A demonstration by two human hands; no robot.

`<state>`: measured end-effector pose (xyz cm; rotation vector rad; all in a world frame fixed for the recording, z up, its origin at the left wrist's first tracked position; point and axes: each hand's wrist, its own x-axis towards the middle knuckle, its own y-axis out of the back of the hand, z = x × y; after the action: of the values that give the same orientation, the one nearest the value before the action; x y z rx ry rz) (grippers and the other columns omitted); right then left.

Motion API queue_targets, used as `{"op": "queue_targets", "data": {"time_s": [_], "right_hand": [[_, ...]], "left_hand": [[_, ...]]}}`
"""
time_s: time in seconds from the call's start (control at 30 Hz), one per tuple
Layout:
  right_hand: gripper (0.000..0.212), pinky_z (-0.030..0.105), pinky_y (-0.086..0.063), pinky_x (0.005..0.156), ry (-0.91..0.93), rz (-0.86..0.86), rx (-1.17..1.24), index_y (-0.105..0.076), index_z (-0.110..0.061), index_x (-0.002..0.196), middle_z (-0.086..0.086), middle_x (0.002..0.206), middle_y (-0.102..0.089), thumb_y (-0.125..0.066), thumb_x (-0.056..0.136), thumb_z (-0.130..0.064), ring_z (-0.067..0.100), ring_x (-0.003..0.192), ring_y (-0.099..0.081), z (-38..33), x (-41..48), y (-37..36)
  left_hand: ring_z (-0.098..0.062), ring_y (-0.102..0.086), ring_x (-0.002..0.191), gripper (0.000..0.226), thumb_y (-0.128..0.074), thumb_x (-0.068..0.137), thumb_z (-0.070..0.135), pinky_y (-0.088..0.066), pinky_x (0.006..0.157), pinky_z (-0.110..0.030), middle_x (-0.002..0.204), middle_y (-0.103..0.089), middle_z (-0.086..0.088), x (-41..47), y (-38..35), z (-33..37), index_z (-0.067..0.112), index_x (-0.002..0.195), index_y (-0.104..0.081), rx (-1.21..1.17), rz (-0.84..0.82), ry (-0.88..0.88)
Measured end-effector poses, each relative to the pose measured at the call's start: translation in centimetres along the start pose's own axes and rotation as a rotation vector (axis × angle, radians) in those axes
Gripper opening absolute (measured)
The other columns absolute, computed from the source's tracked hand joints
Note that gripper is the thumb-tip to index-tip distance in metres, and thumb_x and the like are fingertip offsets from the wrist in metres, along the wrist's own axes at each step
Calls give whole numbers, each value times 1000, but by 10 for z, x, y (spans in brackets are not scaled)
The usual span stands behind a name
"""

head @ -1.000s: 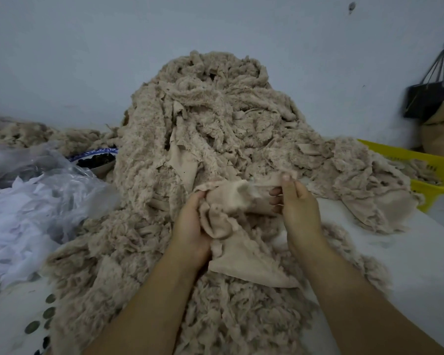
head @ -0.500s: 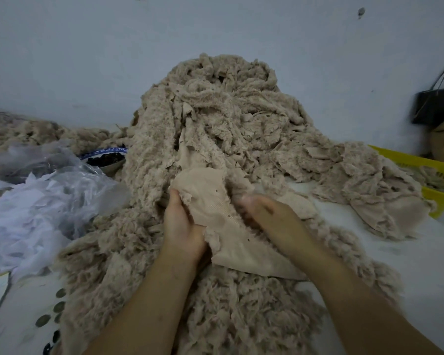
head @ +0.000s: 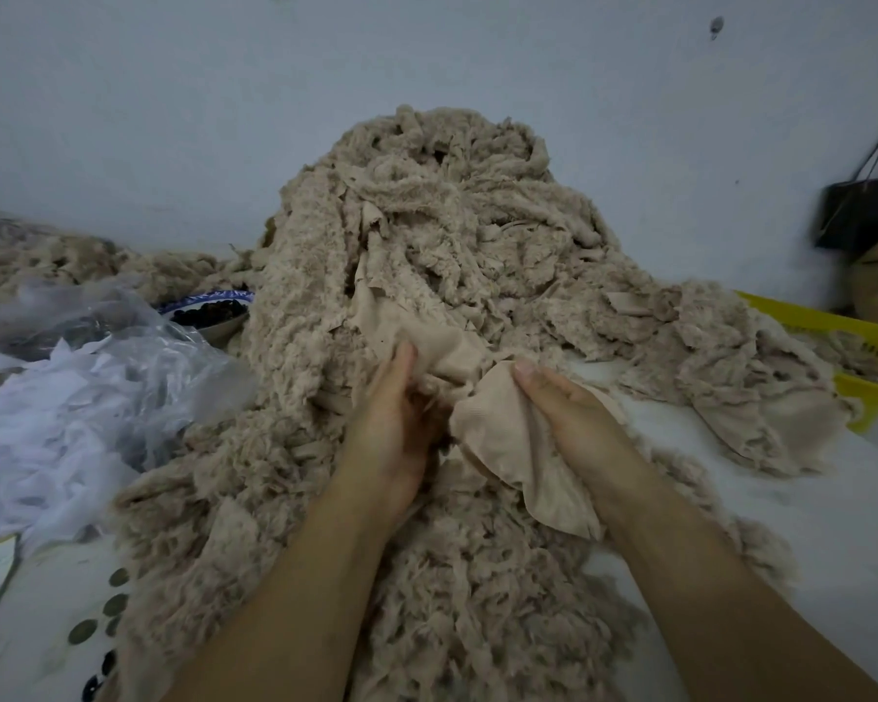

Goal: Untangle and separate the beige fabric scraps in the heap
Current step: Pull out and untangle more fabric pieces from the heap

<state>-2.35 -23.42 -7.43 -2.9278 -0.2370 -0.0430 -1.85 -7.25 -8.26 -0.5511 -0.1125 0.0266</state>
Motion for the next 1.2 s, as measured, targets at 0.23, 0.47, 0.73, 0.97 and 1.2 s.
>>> {"op": "queue_targets", "data": {"time_s": [0.23,0.47,0.73,0.97,1.2], "right_hand": [[50,28,-58,81,-1,-17,13,-79,-21,99,6,105,-76,-60,78,-63,18,100,-72,7,2,-2],[45,27,-53,88,46,-219,-206,-72,-29,100,-8,104,-73,-68,77,-67,11,99,-69,12,-2,-4],[24,22,-45,55,43,54,54,-54,-21,75,-8,67,-64,-58,98,-26,4,61,-59,2,1,1],[24,14,-33,38,102,88,7,-51,-18,81,-11,60,-56,-58,98,-32,0,45,-46,5,3,-2],[18,23,-45,51,155,117,-139,-58,-23,83,-9,62,-60,-58,100,-28,6,56,-55,11,8,-2]], "left_hand": [[4,-59,115,74,-72,78,65,-52,88,-16,136,-58,18,-11,-7,-14,31,140,-51,806,-90,-141],[-26,-72,100,29,-65,95,36,-57,91,-50,110,-74,-10,-3,1,-7,16,115,-70,382,238,-87],[-25,-75,82,47,-77,76,37,-58,54,-30,105,-75,-15,-9,-2,3,9,113,-70,8,133,245],[-18,-74,90,27,-63,90,40,-60,69,-27,104,-77,-6,-8,-5,-2,22,102,-78,147,-150,264],[-26,-64,106,51,-75,84,41,-51,94,-31,128,-63,-24,-16,-3,-2,3,119,-69,293,-349,365]]}}
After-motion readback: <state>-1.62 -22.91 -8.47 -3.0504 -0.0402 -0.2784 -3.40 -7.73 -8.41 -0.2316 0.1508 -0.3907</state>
